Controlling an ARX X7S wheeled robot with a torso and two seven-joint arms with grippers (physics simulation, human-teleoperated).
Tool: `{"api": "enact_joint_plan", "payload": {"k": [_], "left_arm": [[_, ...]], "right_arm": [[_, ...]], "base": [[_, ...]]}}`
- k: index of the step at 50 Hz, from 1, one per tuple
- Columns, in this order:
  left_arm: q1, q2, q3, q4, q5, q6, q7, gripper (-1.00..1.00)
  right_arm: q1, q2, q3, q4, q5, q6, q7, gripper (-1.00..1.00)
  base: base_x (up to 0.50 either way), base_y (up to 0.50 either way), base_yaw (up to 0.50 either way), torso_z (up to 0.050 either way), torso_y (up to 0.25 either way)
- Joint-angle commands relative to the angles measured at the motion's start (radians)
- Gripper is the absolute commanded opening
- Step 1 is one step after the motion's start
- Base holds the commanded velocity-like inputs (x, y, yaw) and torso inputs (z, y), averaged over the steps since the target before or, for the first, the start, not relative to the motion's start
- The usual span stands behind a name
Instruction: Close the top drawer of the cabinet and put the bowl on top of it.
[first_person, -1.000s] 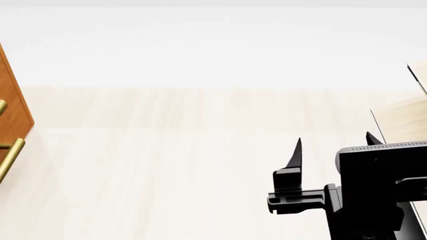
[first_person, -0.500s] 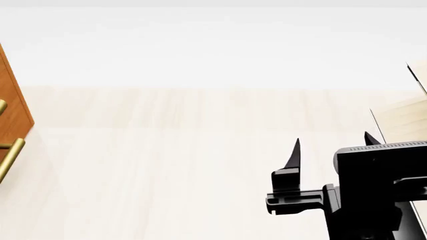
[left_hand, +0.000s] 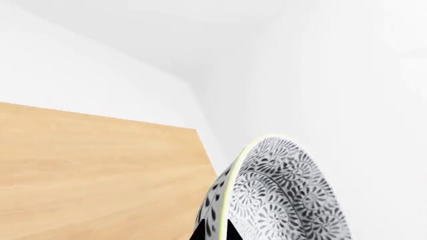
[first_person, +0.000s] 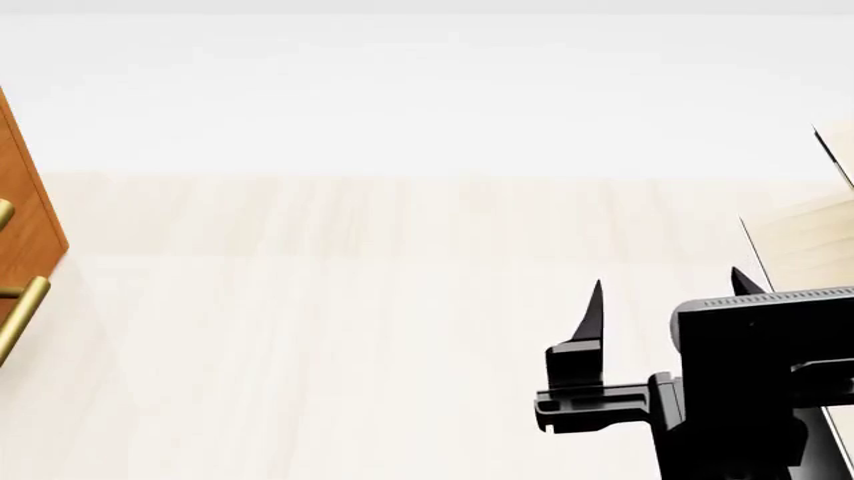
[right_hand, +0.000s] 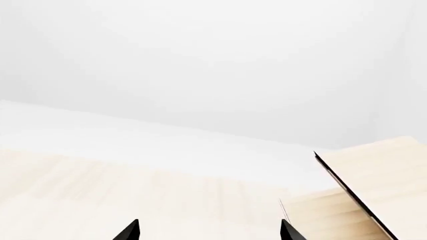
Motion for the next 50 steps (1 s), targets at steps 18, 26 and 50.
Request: {"api": "enact_joint_plan", "payload": {"k": [18, 26, 50], "left_arm": [[0.093, -0.023, -0.135, -0.103, -0.079, 0.121, 0.013, -1.00], [0.123, -0.025, -0.161, -0.082, -0.101, 0.112, 0.003, -1.00], [0.169, -0.028, -0.172, -0.038, -0.104, 0.102, -0.020, -1.00]], "right_arm": [[0.000, 0.004, -0.004, -0.002, 0.001, 0.002, 0.005, 1.00], [0.004, 0.001, -0.010, 0.006, -0.002, 0.000, 0.002, 1.00], [0.000, -0.004, -0.015, 0.030, -0.011, -0.019, -0.009, 1.00]], "base": [[0.00, 0.00, 0.00, 0.000, 0.000], [0.00, 0.00, 0.00, 0.000, 0.001], [0.00, 0.00, 0.00, 0.000, 0.000]]}}
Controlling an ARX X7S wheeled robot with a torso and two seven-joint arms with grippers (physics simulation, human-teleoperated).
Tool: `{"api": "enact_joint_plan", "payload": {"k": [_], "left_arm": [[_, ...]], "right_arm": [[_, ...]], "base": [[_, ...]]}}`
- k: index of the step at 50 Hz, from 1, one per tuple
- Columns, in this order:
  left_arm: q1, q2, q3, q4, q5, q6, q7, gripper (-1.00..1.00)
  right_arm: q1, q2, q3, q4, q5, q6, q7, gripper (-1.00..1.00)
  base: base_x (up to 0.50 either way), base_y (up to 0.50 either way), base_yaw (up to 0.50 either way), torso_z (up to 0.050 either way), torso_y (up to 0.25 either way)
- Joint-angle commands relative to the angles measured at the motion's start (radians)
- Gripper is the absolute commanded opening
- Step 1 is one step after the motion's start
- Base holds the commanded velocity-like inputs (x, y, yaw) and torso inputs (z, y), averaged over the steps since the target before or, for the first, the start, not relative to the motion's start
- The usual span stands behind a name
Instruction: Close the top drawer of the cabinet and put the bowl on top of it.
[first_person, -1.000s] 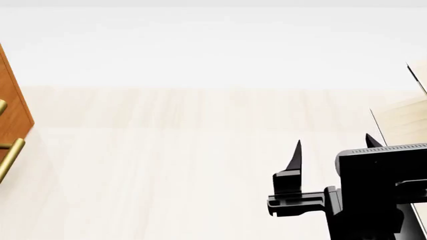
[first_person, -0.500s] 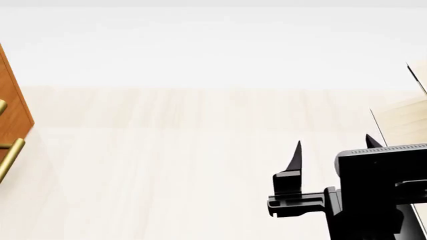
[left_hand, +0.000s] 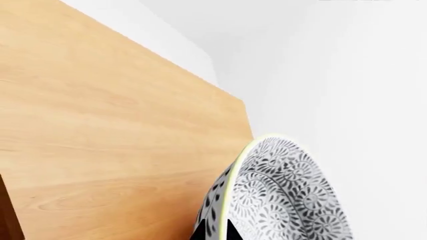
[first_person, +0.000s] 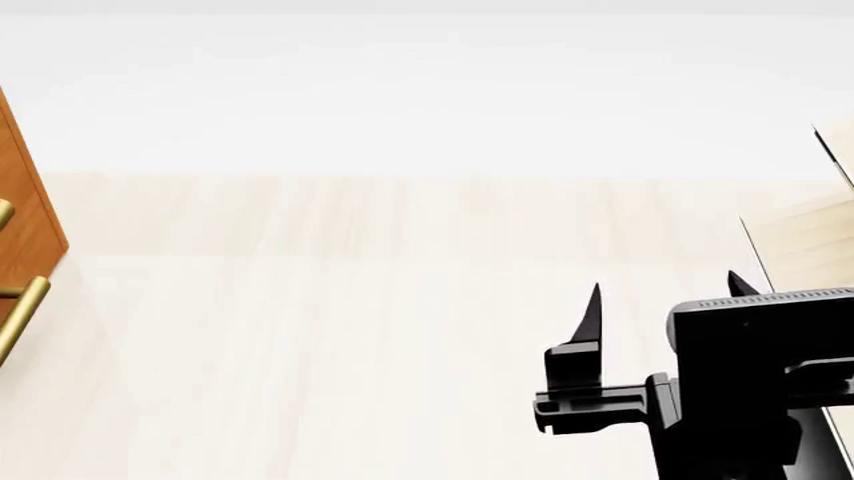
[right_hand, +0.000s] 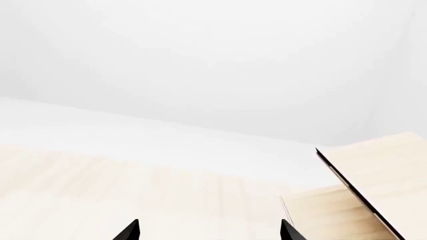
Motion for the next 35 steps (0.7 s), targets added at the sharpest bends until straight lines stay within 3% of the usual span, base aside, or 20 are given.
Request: {"api": "enact_joint_plan", "payload": {"k": [1, 14, 15, 35], "left_arm": [[0.018, 0.000, -0.010, 0.025, -0.006, 0.004, -0.007, -1.00], [-0.033, -0.021, 0.017, -0.122, 0.034, 0.032, 0.030, -1.00], [-0.039, -0.023, 0.018, -0.134, 0.039, 0.041, 0.038, 1.00], [-0.056, -0.012, -0.073, -0.143, 0.116, -0.007, 0.104, 1.00]], "right_arm": [[-0.005, 0.000, -0.001, 0.007, -0.003, -0.010, -0.004, 1.00], [-0.004, 0.002, 0.000, -0.001, 0.002, -0.005, 0.001, 1.00], [-0.004, 0.003, 0.002, -0.001, 0.005, -0.005, 0.001, 1.00], [-0.001, -0.002, -0.007, 0.010, -0.002, -0.010, -0.002, 1.00]], "base": [[0.00, 0.00, 0.00, 0.000, 0.000], [0.00, 0.00, 0.00, 0.000, 0.000], [0.00, 0.00, 0.00, 0.000, 0.000], [0.00, 0.00, 0.00, 0.000, 0.000]]}}
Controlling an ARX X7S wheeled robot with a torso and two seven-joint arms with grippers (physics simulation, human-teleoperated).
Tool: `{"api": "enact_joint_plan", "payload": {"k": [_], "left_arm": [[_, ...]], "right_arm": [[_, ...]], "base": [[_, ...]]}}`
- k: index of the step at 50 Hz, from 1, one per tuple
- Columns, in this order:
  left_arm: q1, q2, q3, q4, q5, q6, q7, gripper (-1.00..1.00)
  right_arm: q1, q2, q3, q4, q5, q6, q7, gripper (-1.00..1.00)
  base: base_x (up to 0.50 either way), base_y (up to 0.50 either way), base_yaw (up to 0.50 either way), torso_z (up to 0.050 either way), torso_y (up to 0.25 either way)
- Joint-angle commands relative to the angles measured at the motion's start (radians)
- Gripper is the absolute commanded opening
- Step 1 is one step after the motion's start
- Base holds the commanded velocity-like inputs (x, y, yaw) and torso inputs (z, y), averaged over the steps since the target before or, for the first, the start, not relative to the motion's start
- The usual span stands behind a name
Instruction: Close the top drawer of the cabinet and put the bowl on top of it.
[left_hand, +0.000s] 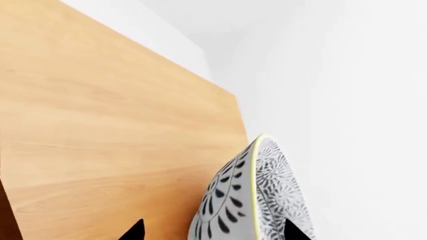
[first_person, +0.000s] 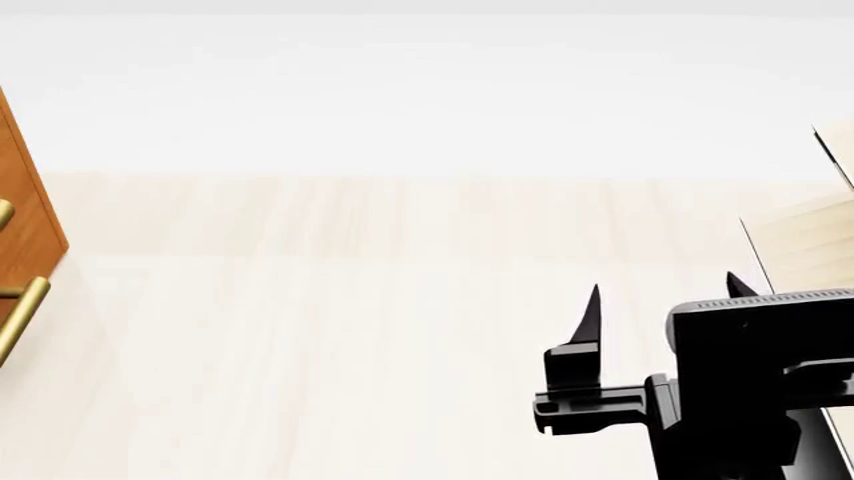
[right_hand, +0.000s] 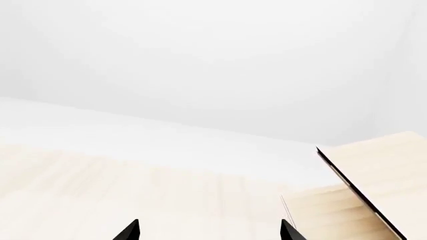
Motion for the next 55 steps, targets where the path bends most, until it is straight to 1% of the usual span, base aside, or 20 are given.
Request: {"api": "enact_joint_plan", "payload": {"k": [1, 10, 18, 28, 32, 42, 51, 55], "left_arm": [[0.003, 0.007, -0.043, -0.025, 0.042, -0.030, 0.021, 1.00], [-0.011, 0.016, -0.060, -0.018, 0.075, -0.053, 0.023, 1.00], [0.010, 0.025, -0.075, 0.033, 0.063, -0.086, -0.001, 1.00], [0.066, 0.054, -0.110, 0.185, 0.021, -0.176, -0.063, 1.00], [0.098, 0.074, -0.131, 0.291, -0.008, -0.233, -0.100, 1.00], [0.162, 0.122, -0.182, 0.489, -0.070, -0.338, -0.192, 1.00], [0.182, 0.156, -0.216, 0.641, -0.120, -0.423, -0.273, 1.00], [0.183, 0.160, -0.218, 0.659, -0.132, -0.438, -0.270, 1.00]], "right_arm": [[-0.001, -0.002, -0.004, 0.005, -0.003, -0.004, -0.001, 1.00], [-0.006, -0.001, -0.003, 0.004, -0.003, -0.009, -0.001, 1.00], [-0.009, 0.002, 0.002, 0.005, 0.000, -0.013, -0.002, 1.00], [-0.008, 0.006, 0.005, -0.004, 0.008, -0.007, 0.001, 1.00], [-0.005, 0.006, 0.004, -0.005, 0.009, -0.005, 0.002, 1.00], [-0.011, 0.009, 0.006, -0.015, 0.012, -0.007, 0.004, 1.00], [-0.005, 0.006, 0.002, -0.006, 0.012, -0.008, 0.001, 1.00], [-0.006, 0.003, -0.001, 0.002, 0.008, -0.015, -0.004, 1.00]], "base": [[0.00, 0.00, 0.00, 0.000, 0.000], [0.00, 0.00, 0.00, 0.000, 0.000], [0.00, 0.00, 0.00, 0.000, 0.000], [0.00, 0.00, 0.00, 0.000, 0.000], [0.00, 0.00, 0.00, 0.000, 0.000], [0.00, 0.00, 0.00, 0.000, 0.000], [0.00, 0.00, 0.00, 0.000, 0.000], [0.00, 0.00, 0.00, 0.000, 0.000]]}}
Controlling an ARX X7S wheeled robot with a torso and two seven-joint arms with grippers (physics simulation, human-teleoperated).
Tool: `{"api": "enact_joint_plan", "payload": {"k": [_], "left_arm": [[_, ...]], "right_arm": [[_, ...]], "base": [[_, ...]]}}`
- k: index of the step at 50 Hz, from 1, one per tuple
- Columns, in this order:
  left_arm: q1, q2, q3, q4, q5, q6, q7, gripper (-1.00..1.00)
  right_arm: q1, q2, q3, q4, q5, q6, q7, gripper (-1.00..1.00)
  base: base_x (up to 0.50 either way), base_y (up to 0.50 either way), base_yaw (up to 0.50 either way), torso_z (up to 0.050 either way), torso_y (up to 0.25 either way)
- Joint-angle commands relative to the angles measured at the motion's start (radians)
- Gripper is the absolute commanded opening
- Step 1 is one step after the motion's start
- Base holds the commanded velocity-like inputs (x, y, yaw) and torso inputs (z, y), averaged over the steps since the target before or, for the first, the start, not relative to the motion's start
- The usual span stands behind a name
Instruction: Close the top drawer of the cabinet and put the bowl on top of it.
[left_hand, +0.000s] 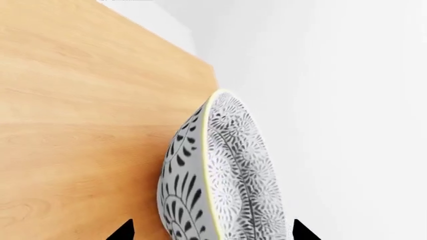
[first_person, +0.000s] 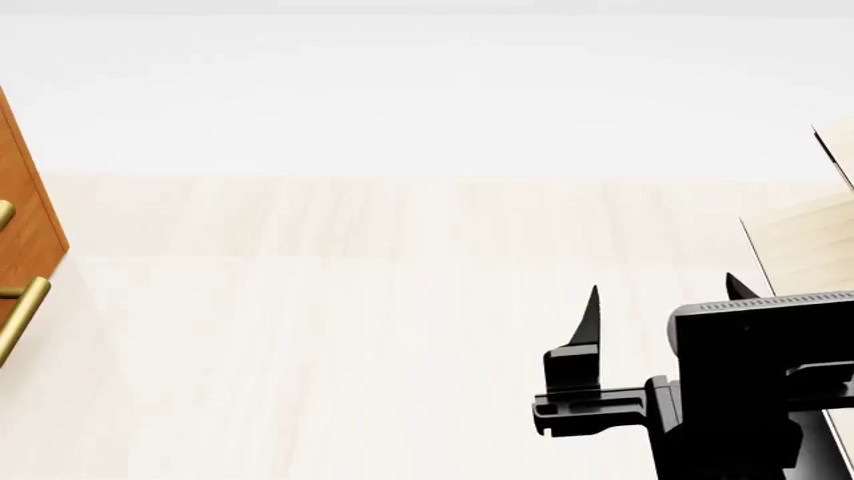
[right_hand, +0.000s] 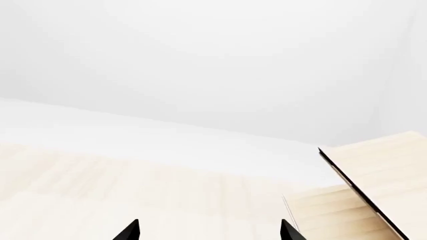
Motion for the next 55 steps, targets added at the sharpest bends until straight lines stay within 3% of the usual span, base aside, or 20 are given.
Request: {"api": "enact_joint_plan", "payload": {"k": [1, 31, 55], "left_arm": [[0.027, 0.029, -0.032, 0.130, -0.046, -0.075, -0.057, 1.00], [0.087, 0.095, -0.107, 0.467, -0.181, -0.271, -0.206, 1.00], [0.007, 0.142, -0.163, 0.793, -0.408, -0.510, -0.379, 1.00]], "right_arm": [[0.001, -0.005, -0.006, 0.011, -0.005, -0.008, -0.006, 1.00], [-0.007, -0.004, -0.005, 0.030, -0.005, -0.028, -0.020, 1.00], [-0.019, 0.001, 0.004, 0.030, 0.001, -0.039, -0.019, 1.00]], "base": [[0.00, 0.00, 0.00, 0.000, 0.000], [0.00, 0.00, 0.00, 0.000, 0.000], [0.00, 0.00, 0.00, 0.000, 0.000]]}}
